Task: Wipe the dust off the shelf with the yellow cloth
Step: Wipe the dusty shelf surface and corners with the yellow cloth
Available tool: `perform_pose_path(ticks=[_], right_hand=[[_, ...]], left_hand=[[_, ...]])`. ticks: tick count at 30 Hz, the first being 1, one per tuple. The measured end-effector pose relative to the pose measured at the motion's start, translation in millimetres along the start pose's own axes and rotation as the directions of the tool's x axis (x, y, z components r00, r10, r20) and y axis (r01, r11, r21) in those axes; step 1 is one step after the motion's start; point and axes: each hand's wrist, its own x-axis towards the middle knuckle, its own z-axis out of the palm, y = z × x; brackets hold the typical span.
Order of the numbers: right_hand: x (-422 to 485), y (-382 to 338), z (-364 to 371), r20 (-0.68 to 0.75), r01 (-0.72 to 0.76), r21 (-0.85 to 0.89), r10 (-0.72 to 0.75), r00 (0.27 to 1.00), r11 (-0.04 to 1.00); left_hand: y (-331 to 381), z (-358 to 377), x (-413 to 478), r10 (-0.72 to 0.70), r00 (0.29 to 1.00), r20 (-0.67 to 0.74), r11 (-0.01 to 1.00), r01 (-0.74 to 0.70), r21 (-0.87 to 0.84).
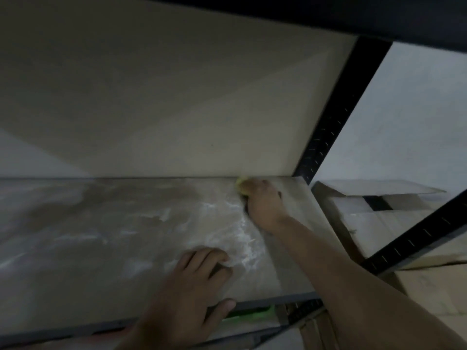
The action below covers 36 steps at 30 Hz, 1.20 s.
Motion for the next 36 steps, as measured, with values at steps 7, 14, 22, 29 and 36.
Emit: perform_pose_path(ticks=[7, 14, 22, 29, 36], right_hand=[[20, 49, -35, 0.081, -0.281, -0.116, 0.292, 0.953, 0.953], [3, -11, 8, -0.096, -0.034, 0.056, 0.039, 0.995, 0.998], [24, 30, -25, -0.019, -0.102, 0.27, 0.112, 0.994, 0.957], [-1, -8, 3, -0.062, -0.113, 0.201, 0.128, 0.99, 0.973], [21, -17, -4, -0.015, -0.087, 0.379, 0.1, 0.995, 0.921]], left_hand=[[1, 0, -2, -0.022, 0.999, 0.03, 1.0, 0.022, 0.011], [-1, 0, 0, -0.01, 1.0, 0.029, 1.0, 0.01, -0.014], [1, -1, -1, -0.064, 0.996, 0.065, 0.998, 0.064, -0.004], [-2, 3, 0, -0.021, 0.999, 0.039, 1.0, 0.022, -0.013], [0, 0, 0, -0.026, 0.999, 0.04, 0.999, 0.028, -0.031]])
